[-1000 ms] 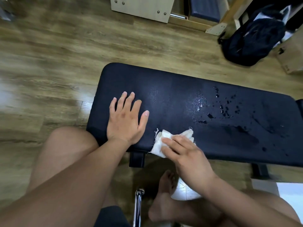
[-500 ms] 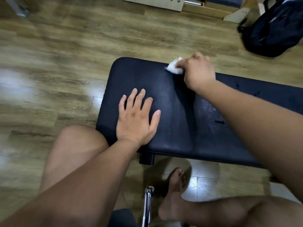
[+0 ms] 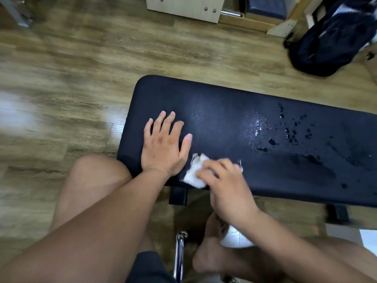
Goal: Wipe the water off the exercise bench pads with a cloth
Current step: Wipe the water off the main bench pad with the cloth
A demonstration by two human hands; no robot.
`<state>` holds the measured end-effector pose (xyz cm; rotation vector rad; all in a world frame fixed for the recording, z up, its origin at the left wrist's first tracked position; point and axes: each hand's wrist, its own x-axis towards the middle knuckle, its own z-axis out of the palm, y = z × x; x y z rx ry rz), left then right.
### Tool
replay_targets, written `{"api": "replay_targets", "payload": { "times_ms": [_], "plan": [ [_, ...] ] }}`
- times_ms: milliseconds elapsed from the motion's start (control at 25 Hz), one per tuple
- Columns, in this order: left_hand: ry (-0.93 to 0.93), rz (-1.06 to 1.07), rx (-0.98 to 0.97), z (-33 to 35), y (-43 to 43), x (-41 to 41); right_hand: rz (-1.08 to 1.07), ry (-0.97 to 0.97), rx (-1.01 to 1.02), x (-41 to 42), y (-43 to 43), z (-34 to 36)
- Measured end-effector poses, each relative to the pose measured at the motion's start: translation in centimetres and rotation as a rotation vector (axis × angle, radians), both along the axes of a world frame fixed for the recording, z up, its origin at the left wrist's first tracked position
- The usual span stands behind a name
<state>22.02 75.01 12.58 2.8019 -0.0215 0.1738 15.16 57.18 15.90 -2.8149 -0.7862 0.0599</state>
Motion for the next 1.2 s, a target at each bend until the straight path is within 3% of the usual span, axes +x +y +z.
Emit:
{"api": "replay_targets", "payload": {
  "times_ms": [80,200,320,480,600,720,920,1080,1200],
  "plan": [
    [-0.007,0.001,-0.001,0.0,0.0,-0.1,0.099,0.055,-0.014,-2.5,-0.7,0.1],
    [-0.015,-0.004,-0.002,-0.1,-0.1,-0.2,0.121,0.072,0.024,1.9,-1.5,0.2],
    [-0.011,-0.002,-0.002,-0.1,0.0,-0.2,-0.063,0.027,-0.001,10.8,-1.3,0.5],
    [-0.009,-0.012,0.038,-0.1,-0.1,0.0,-0.218,0.056,-0.192,23.0,-0.6,1.6],
    [-0.015,-0.013,0.052,-0.3,-0.1,0.0,-0.354,0.101,-0.185,26.3,0.8,1.6],
    [-0.005,-0.016,0.058,-0.3,0.0,0.0,-0.398,0.007,-0.145,24.4,0.3,0.3],
    [0.017,-0.02,0.061,-0.3,-0.2,0.0,-0.203,-0.058,0.026,12.7,-0.3,-0.3],
    [0.045,-0.011,0.043,0.0,0.0,0.0,-0.061,0.031,0.18,1.4,0.4,-0.7],
    [0.031,-0.013,0.024,0.3,-0.2,-0.2,-0.072,0.074,0.216,-2.4,-4.4,-1.3]
  ]
}}
